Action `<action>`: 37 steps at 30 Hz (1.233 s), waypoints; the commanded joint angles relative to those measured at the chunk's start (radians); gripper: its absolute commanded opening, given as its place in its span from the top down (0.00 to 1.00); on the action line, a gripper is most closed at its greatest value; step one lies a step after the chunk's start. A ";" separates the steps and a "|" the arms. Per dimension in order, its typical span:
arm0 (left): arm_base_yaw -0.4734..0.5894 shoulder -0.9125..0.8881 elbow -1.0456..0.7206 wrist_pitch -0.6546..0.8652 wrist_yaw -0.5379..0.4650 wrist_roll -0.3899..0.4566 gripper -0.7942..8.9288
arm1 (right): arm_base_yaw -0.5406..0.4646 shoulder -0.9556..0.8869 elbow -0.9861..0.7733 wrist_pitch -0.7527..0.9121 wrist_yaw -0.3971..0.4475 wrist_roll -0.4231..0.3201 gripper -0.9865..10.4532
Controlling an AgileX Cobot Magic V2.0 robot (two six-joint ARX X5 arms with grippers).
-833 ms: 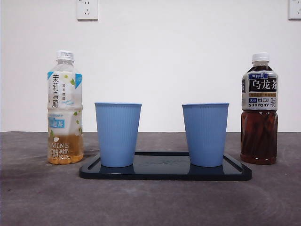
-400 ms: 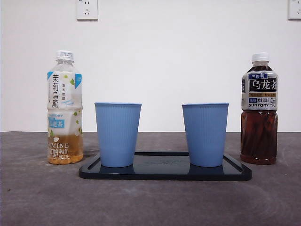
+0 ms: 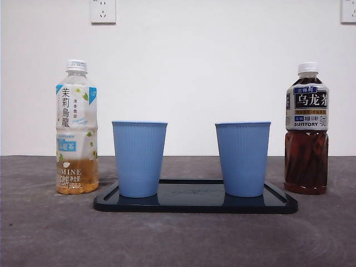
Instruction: Pour the drink into the cup
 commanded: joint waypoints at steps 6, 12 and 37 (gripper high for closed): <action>0.001 -0.027 -0.039 -0.024 -0.003 0.013 0.91 | 0.006 0.002 0.014 0.010 0.000 0.011 0.91; 0.001 -0.027 -0.039 -0.023 -0.003 0.010 0.91 | 0.006 0.002 0.014 0.010 0.000 0.011 0.91; 0.001 -0.027 -0.039 -0.023 -0.003 0.010 0.91 | 0.004 0.002 0.013 0.011 0.047 -0.066 0.91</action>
